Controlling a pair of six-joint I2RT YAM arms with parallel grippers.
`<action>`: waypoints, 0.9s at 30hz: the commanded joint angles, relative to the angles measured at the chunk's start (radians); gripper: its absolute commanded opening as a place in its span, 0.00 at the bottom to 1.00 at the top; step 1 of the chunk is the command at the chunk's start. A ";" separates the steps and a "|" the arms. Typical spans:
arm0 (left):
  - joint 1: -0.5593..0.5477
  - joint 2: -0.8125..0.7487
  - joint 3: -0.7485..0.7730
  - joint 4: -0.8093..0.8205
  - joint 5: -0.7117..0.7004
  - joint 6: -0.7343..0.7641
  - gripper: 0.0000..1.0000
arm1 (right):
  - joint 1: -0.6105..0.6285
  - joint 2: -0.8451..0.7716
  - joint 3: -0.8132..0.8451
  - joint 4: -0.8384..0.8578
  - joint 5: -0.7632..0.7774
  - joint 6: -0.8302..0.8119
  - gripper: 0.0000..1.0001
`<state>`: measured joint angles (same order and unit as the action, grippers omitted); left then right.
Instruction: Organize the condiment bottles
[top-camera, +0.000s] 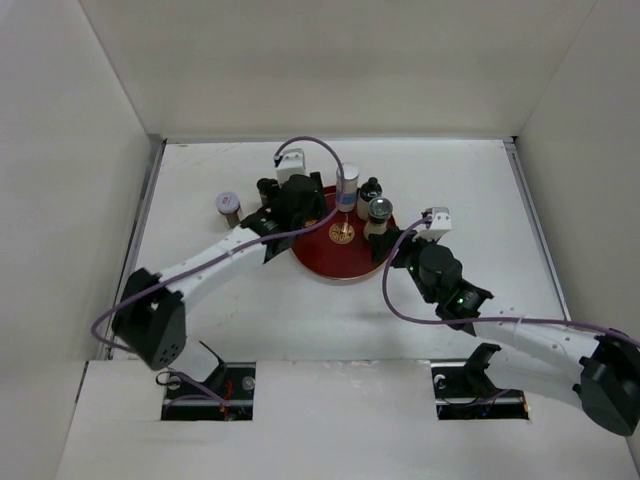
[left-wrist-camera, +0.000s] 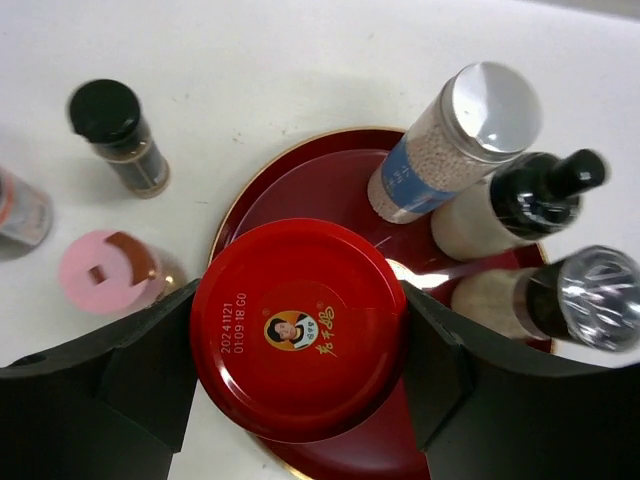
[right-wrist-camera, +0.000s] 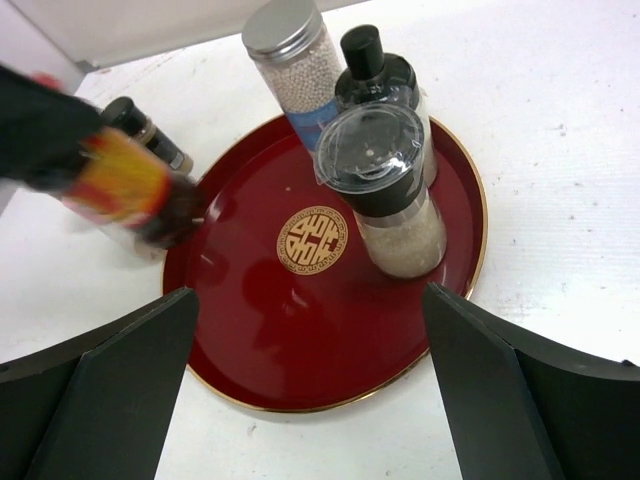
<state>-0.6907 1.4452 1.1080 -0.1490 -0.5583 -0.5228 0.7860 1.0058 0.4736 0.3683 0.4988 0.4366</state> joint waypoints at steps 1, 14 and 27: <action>0.021 0.068 0.113 0.233 0.011 0.041 0.35 | -0.004 -0.021 -0.003 0.055 0.018 0.011 1.00; 0.046 0.356 0.243 0.399 0.037 0.158 0.35 | -0.003 -0.010 0.002 0.055 0.012 0.010 1.00; 0.072 0.374 0.198 0.468 0.026 0.168 0.67 | -0.004 -0.004 0.003 0.055 0.007 0.010 1.00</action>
<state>-0.6163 1.8851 1.2770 0.1539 -0.5095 -0.3645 0.7856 1.0077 0.4736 0.3706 0.5003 0.4416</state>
